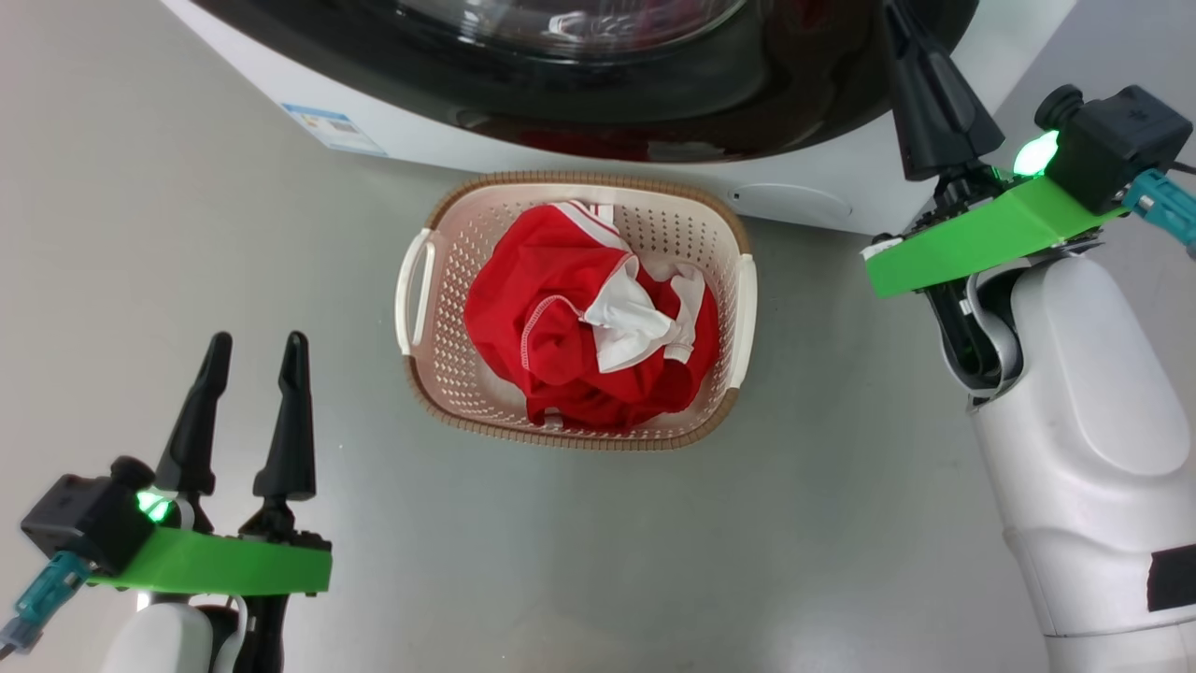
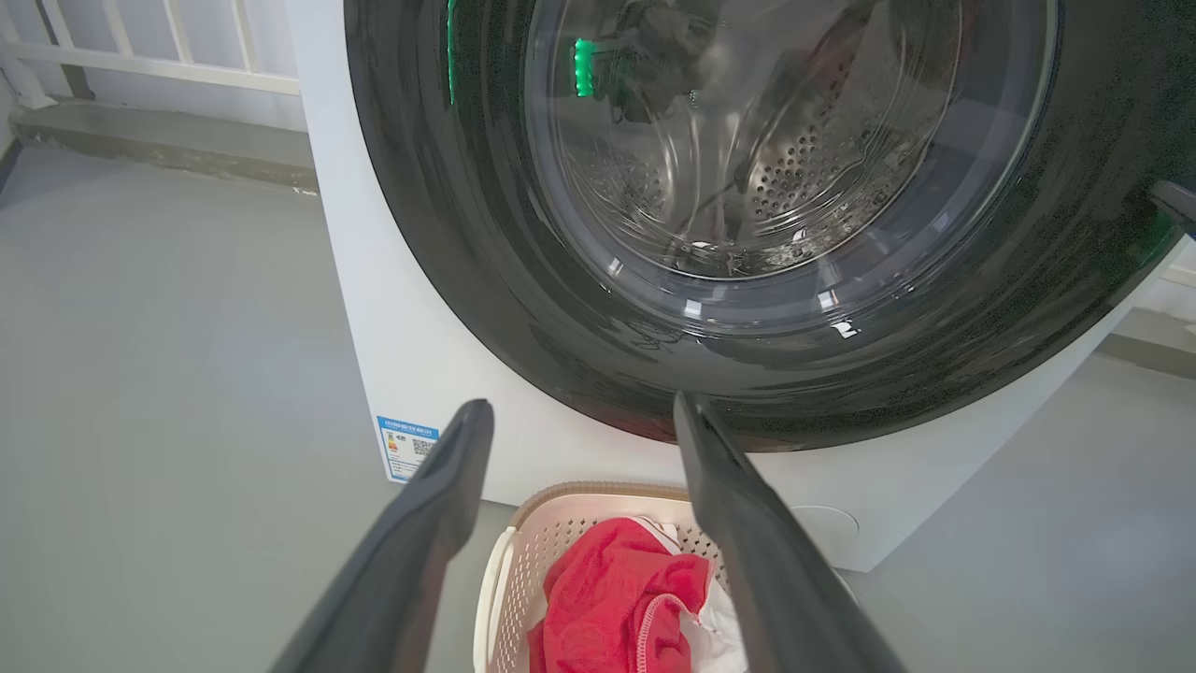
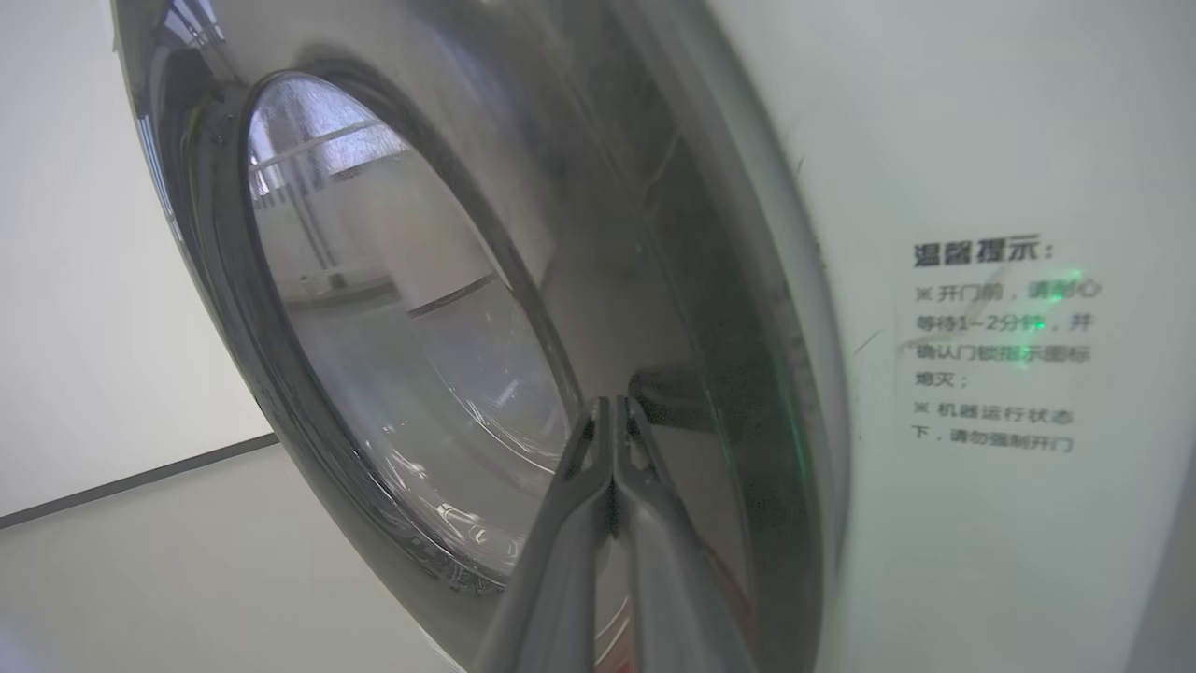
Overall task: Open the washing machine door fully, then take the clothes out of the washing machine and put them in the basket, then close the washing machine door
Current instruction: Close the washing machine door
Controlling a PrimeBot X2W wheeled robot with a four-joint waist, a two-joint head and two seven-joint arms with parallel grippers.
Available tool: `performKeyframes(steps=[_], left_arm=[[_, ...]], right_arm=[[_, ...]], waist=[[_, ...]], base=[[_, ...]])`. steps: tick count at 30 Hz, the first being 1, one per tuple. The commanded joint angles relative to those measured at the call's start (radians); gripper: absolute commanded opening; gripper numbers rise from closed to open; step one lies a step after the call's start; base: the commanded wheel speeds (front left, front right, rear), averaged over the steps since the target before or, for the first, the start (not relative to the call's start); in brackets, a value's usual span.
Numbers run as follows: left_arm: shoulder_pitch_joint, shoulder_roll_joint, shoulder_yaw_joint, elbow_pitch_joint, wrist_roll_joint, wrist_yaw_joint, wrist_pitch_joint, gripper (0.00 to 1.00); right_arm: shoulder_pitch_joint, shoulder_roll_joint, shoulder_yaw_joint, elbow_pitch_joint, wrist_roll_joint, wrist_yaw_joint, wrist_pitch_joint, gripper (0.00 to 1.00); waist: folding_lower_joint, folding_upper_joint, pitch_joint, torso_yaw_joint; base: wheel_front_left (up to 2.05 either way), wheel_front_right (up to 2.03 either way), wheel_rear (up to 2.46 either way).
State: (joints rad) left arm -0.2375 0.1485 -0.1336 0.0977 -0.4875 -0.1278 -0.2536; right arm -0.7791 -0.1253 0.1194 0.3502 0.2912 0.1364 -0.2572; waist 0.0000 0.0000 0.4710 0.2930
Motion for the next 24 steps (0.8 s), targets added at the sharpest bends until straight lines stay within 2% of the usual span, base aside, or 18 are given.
performKeyframes(steps=[1,12,18,19,22,23,24], left_arm=[[-0.02,0.024,0.032,-0.025,-0.007,-0.003,-0.008,1.0],[-0.039,0.03,0.027,-0.017,-0.014,-0.003,-0.008,1.0],[-0.029,0.031,0.025,0.004,-0.012,-0.003,-0.008,1.0],[-0.027,0.031,0.024,0.009,-0.012,-0.003,-0.008,1.0],[-0.017,0.031,0.024,0.025,-0.014,-0.003,-0.008,1.0],[-0.013,0.032,0.023,0.031,-0.017,-0.003,-0.008,1.0],[-0.009,0.035,0.021,0.036,-0.02,-0.003,-0.008,1.0]], right_arm=[[-0.033,0.014,-0.006,-0.031,-0.009,-0.006,-0.005,0.0],[-0.084,0.028,-0.089,-0.062,-0.032,-0.006,-0.005,0.0],[-0.03,0.036,-0.055,-0.04,-0.043,-0.006,-0.005,0.0],[-0.014,0.036,-0.053,-0.033,-0.042,-0.006,-0.005,0.05],[0.04,0.037,-0.043,-0.016,-0.036,-0.006,-0.005,0.35],[0.058,0.036,-0.039,-0.01,-0.034,-0.006,-0.005,0.47],[0.076,0.035,-0.036,-0.005,-0.03,-0.006,-0.005,0.82]], waist=[[0.0,0.0,0.008,0.005],[0.0,0.0,0.022,0.01],[0.0,0.0,-0.008,-0.001],[0.0,0.0,-0.016,-0.004],[0.0,0.0,-0.044,-0.013],[0.0,0.0,-0.054,-0.018],[0.0,0.0,-0.064,-0.022]], base=[[0.0,0.0,0.0],[0.0,0.0,0.0],[0.0,0.0,0.0],[0.0,0.0,0.0],[0.0,0.0,0.0],[0.0,0.0,0.0],[0.0,0.0,0.0]])
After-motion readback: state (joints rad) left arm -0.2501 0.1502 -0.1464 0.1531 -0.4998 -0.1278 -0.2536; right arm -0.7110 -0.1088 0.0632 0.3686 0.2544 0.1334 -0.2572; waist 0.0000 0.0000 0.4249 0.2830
